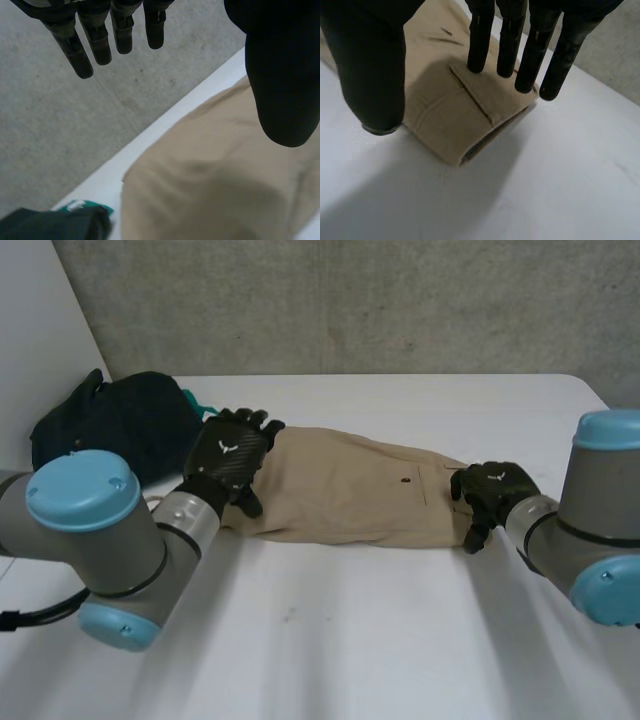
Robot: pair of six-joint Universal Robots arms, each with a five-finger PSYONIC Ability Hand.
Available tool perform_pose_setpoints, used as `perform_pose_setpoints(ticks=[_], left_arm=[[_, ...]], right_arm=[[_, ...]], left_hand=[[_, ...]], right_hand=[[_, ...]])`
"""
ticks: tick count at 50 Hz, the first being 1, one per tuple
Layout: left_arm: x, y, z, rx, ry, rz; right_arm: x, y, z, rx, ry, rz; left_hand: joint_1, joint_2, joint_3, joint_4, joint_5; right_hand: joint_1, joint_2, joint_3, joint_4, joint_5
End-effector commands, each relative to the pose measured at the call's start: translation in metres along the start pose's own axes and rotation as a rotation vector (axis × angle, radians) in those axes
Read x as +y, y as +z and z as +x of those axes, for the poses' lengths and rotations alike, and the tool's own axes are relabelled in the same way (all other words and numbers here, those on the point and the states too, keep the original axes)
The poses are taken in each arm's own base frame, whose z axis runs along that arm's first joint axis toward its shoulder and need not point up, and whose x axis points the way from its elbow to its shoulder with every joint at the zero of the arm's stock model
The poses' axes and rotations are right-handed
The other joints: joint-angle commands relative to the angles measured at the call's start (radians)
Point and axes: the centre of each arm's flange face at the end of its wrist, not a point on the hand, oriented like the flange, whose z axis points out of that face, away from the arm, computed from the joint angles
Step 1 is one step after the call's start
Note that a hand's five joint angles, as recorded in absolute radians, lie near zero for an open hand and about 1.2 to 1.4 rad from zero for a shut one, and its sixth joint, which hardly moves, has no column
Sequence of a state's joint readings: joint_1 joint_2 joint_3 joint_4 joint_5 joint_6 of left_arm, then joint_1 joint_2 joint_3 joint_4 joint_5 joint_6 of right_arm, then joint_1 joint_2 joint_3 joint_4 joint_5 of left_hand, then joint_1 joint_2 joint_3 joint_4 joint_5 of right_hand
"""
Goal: Fold the laundry.
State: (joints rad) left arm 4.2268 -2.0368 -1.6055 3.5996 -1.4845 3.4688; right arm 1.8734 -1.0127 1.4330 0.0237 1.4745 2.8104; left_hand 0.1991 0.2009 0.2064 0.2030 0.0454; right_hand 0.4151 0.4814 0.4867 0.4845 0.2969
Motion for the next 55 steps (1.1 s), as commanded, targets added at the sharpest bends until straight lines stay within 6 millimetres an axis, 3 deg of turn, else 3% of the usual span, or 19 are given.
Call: perform_pose_setpoints(ticks=[1,2,3,9,15,21,25,27,31,32,35,36,39,40,43,47,50,51,55], left_arm=[[0.008,-0.005,0.001,0.001,-0.032,-0.029],[0.008,-0.006,0.001,0.002,-0.033,-0.032],[0.009,-0.006,0.001,0.003,-0.033,-0.034],[0.009,-0.007,0.002,0.005,-0.033,-0.034],[0.001,-0.009,-0.003,-0.006,-0.029,-0.021],[-0.005,-0.013,-0.017,-0.034,-0.036,-0.038],[-0.008,-0.016,-0.019,-0.033,-0.038,-0.047],[-0.010,-0.016,-0.020,-0.033,-0.038,-0.046],[-0.014,-0.018,-0.021,-0.039,-0.037,-0.038],[-0.016,-0.017,-0.023,-0.046,-0.036,-0.031],[-0.020,-0.017,-0.027,-0.057,-0.034,-0.014],[-0.023,-0.015,-0.030,-0.068,-0.035,-0.004],[-0.025,-0.014,-0.035,-0.093,-0.039,-0.001],[-0.025,-0.013,-0.039,-0.117,-0.048,-0.003],[-0.026,-0.011,-0.044,-0.150,-0.064,-0.002],[-0.030,-0.006,-0.050,-0.181,-0.087,0.014],[-0.034,-0.002,-0.052,-0.185,-0.088,0.026],[-0.036,0.001,-0.053,-0.186,-0.087,0.035],[-0.039,0.013,-0.048,-0.168,-0.085,0.056]], right_arm=[[0.020,0.025,-0.003,0.003,-0.010,-0.005],[0.021,0.027,-0.003,0.005,-0.011,-0.009],[0.021,0.028,-0.002,0.015,-0.011,-0.006],[0.016,0.028,0.010,0.050,-0.003,0.007],[0.001,0.012,0.055,0.160,-0.040,0.030],[0.009,0.008,0.099,0.269,-0.251,-0.033],[0.000,0.008,0.105,0.297,-0.342,-0.021],[-0.010,0.009,0.098,0.290,-0.365,0.014],[-0.052,0.008,0.059,0.240,-0.436,0.178],[-0.066,0.006,0.036,0.192,-0.462,0.259],[-0.078,0.002,-0.001,0.095,-0.516,0.366],[-0.084,-0.004,-0.032,0.006,-0.570,0.447],[-0.083,-0.014,-0.078,-0.138,-0.668,0.545],[-0.073,-0.016,-0.108,-0.232,-0.729,0.572],[-0.051,-0.021,-0.149,-0.365,-0.809,0.594],[-0.043,-0.021,-0.159,-0.407,-0.801,0.557],[-0.042,-0.022,-0.160,-0.426,-0.739,0.528],[-0.044,-0.020,-0.157,-0.434,-0.661,0.508],[-0.071,-0.027,-0.132,-0.426,-0.371,0.493]], left_hand=[[-0.025,-0.026,-0.032,-0.028,-0.045],[-0.025,-0.026,-0.032,-0.028,-0.045],[-0.025,-0.026,-0.032,-0.028,-0.045],[-0.025,-0.026,-0.032,-0.028,-0.045],[-0.025,-0.026,-0.032,-0.028,-0.045],[-0.025,-0.026,-0.032,-0.028,-0.045],[-0.025,-0.026,-0.032,-0.028,-0.045],[-0.025,-0.026,-0.032,-0.028,-0.045],[-0.025,-0.026,-0.032,-0.028,-0.045],[-0.025,-0.026,-0.032,-0.028,-0.045],[-0.025,-0.026,-0.032,-0.028,-0.045],[-0.025,-0.026,-0.032,-0.028,-0.045],[-0.025,-0.026,-0.032,-0.028,-0.045],[-0.025,-0.026,-0.032,-0.028,-0.045],[-0.025,-0.026,-0.032,-0.028,-0.045],[-0.025,-0.026,-0.032,-0.028,-0.045],[-0.025,-0.026,-0.032,-0.028,-0.045],[-0.025,-0.026,-0.032,-0.028,-0.045],[-0.025,-0.026,-0.032,-0.028,-0.045]], right_hand=[[0.447,0.381,0.376,0.378,0.391],[0.619,0.553,0.548,0.550,0.563],[0.978,0.911,0.906,0.908,0.921],[0.981,0.915,0.910,0.912,0.925],[0.981,0.915,0.910,0.912,0.925],[0.981,0.915,0.910,0.912,0.925],[0.981,0.915,0.910,0.912,0.925],[0.981,0.915,0.910,0.912,0.925],[0.981,0.915,0.910,0.912,0.925],[0.981,0.915,0.910,0.912,0.925],[0.981,0.915,0.910,0.912,0.925],[0.981,0.915,0.910,0.912,0.925],[0.981,0.915,0.910,0.912,0.925],[0.981,0.915,0.910,0.912,0.925],[0.981,0.915,0.910,0.912,0.925],[0.981,0.915,0.910,0.912,0.925],[0.392,0.326,0.320,0.322,0.335],[-0.175,-0.241,-0.246,-0.244,-0.231],[-0.241,-0.307,-0.312,-0.310,-0.297]])
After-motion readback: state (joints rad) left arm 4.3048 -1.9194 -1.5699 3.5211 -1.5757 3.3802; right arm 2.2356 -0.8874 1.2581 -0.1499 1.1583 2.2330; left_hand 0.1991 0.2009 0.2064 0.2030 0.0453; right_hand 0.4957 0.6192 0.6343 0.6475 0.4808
